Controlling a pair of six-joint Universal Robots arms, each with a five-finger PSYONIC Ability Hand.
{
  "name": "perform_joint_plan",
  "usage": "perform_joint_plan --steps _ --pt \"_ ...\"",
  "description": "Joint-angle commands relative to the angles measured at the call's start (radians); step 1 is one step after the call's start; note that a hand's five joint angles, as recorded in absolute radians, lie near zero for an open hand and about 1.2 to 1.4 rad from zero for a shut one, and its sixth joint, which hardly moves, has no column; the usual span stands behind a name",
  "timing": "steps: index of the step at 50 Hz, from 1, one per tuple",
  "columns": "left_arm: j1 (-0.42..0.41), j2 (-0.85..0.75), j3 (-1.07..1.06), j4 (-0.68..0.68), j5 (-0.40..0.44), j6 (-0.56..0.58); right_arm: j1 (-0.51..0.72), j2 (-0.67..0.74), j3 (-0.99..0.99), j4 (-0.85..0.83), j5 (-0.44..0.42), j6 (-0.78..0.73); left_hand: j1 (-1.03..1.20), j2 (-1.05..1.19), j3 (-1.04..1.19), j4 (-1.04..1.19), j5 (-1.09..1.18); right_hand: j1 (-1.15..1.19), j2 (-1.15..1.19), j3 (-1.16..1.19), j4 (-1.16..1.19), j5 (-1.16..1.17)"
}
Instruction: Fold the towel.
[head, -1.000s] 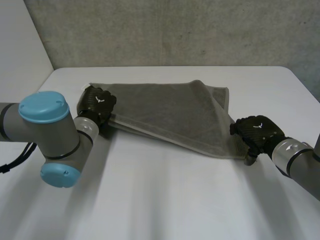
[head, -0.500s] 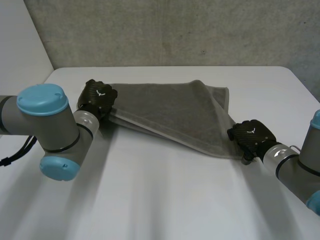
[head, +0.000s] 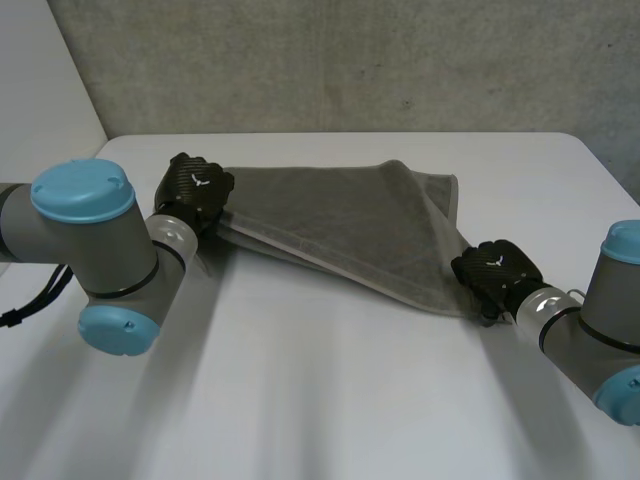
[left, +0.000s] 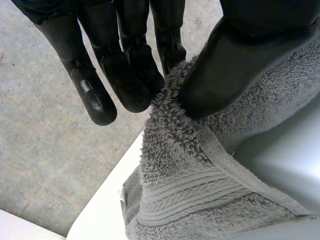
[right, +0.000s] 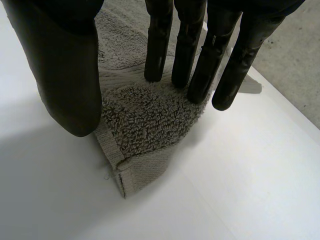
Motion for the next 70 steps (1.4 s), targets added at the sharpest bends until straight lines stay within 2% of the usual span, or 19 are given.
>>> perform_joint_plan --steps 1,7,20,23,25,26,27,31,39,44,47,52,57,64,70 --pt "0.0 0.0 0.001 0.001 0.0 0.0 0.0 0.02 -0.01 -0.012 0.003 0.001 0.171 0.08 0.068 0.042 0.102 0.105 0.093 0.087 0.089 0.086" --pt "0.0 0.0 0.001 0.001 -0.001 0.0 0.0 0.029 -0.026 -0.012 0.015 -0.001 0.171 0.08 0.068 0.042 0.102 0.266 0.254 0.248 0.25 0.248" --pt "0.0 0.0 0.0 0.001 -0.002 -0.002 0.0 0.048 -0.044 -0.01 0.018 -0.016 0.171 0.08 0.068 0.042 0.102 0.302 0.29 0.283 0.285 0.283" --pt "0.0 0.0 -0.002 0.001 -0.002 -0.005 0.0 0.049 -0.046 -0.01 0.018 -0.034 0.171 0.08 0.068 0.042 0.102 0.416 0.404 0.398 0.4 0.397" --pt "0.0 -0.002 -0.006 0.001 -0.002 -0.01 0.0 0.049 -0.059 -0.009 0.024 -0.039 0.171 0.08 0.068 0.042 0.102 0.632 0.62 0.614 0.616 0.614" --pt "0.0 -0.002 -0.006 0.001 -0.002 -0.01 0.0 0.049 -0.06 -0.009 0.024 -0.039 0.171 0.08 0.068 0.042 0.102 0.634 0.621 0.615 0.617 0.615" --pt "0.0 -0.002 -0.01 0.001 0.0 -0.01 0.0 0.048 -0.072 -0.009 0.032 -0.034 0.171 0.08 0.068 0.042 0.102 0.755 0.742 0.736 0.738 0.736" --pt "0.0 -0.002 -0.01 -0.001 0.0 -0.008 0.003 0.029 -0.099 0.002 0.043 -0.019 0.171 0.08 0.068 0.042 0.102 0.756 0.744 0.737 0.739 0.737" --pt "0.014 0.058 0.001 -0.016 0.002 -0.008 0.006 -0.139 -0.17 0.053 0.058 0.108 0.171 0.08 0.068 0.042 0.102 0.756 0.744 0.737 0.739 0.737" --pt "0.017 0.152 0.032 -0.08 0.014 -0.01 -0.005 -0.251 -0.321 0.255 0.047 0.203 0.171 0.08 0.068 0.042 0.102 0.756 0.744 0.737 0.739 0.737" --pt "0.017 0.176 0.044 -0.108 0.025 -0.011 -0.005 -0.273 -0.368 0.31 0.046 0.214 0.171 0.08 0.068 0.042 0.102 0.756 0.744 0.737 0.739 0.737" --pt "0.032 0.3 0.09 -0.233 0.081 -0.065 -0.003 -0.348 -0.53 0.466 0.044 0.223 0.171 0.08 0.068 0.042 0.102 0.756 0.744 0.737 0.739 0.737" --pt "0.041 0.353 0.144 -0.31 0.135 -0.135 0.0 -0.359 -0.63 0.539 0.043 0.223 0.171 0.08 0.068 0.042 0.102 0.756 0.744 0.737 0.739 0.737" --pt "0.064 0.337 0.182 -0.396 0.17 -0.148 0.0 -0.339 -0.684 0.566 0.035 0.223 0.171 0.08 0.068 0.042 0.102 0.756 0.744 0.737 0.739 0.737" --pt "0.103 0.163 0.217 -0.402 0.17 -0.132 0.015 -0.201 -0.712 0.557 0.046 0.21 0.171 0.08 0.068 0.042 0.102 0.756 0.744 0.737 0.739 0.737"
